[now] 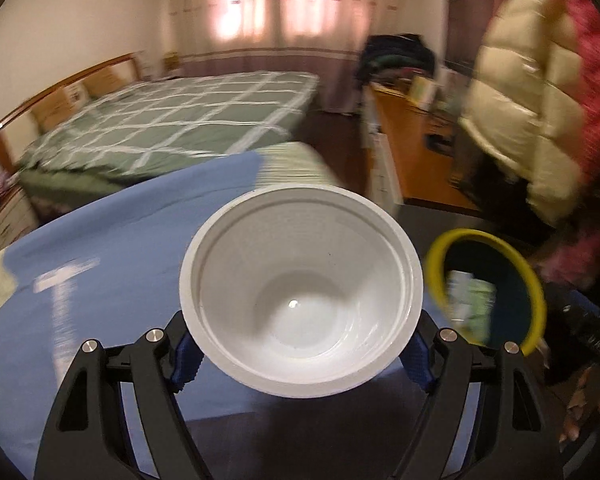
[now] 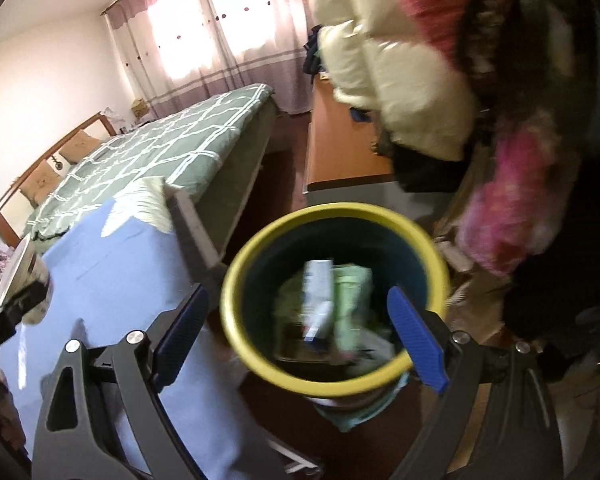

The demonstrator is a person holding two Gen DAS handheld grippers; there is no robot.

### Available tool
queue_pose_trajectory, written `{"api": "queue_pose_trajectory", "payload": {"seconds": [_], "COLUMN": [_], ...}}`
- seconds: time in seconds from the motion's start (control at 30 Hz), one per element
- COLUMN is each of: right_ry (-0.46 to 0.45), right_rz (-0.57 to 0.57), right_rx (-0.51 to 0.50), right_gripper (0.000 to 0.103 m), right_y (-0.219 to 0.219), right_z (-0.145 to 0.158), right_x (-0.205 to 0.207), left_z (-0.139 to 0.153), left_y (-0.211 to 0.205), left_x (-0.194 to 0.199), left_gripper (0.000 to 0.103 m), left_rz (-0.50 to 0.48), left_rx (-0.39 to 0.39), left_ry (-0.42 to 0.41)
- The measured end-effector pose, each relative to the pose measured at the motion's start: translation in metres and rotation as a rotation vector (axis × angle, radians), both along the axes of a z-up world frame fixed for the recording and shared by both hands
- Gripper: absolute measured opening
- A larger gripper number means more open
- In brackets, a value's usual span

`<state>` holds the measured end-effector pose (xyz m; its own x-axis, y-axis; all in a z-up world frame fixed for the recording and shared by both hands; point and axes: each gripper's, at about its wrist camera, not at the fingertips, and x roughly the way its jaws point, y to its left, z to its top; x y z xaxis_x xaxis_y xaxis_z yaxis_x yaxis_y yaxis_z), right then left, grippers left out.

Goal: Collect trash
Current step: 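Carry the white bowl over the bin and open the left gripper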

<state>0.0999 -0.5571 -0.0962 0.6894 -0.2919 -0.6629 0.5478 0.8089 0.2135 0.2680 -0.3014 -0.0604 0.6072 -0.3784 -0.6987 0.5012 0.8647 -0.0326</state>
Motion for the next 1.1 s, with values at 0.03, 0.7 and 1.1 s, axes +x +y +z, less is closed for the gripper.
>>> {"api": "queue_pose_trajectory", "payload": {"seconds": [0.03, 0.7, 1.1], "right_ry": [-0.002, 0.032, 0.009], "right_rz": [-0.011, -0.139, -0.033], "right_rx": [-0.016, -0.075, -0.064], "right_gripper": [0.086, 0.086, 0.089], "right_y": [-0.005, -0.07, -0.046], "right_z": [0.003, -0.005, 0.005], "right_x": [-0.008, -0.102, -0.102], "left_z": [0.001, -0.052, 0.003], "left_y": [-0.014, -0.22, -0.142], "left_x": [-0.005, -0.054, -0.077], "left_gripper": [0.078, 0.08, 0.098], "left_rz": [-0.028, -0.304, -0.209], "left_rx": [0.001, 0.128, 0.03], "left_ry": [0.004, 0.117, 0.009]}}
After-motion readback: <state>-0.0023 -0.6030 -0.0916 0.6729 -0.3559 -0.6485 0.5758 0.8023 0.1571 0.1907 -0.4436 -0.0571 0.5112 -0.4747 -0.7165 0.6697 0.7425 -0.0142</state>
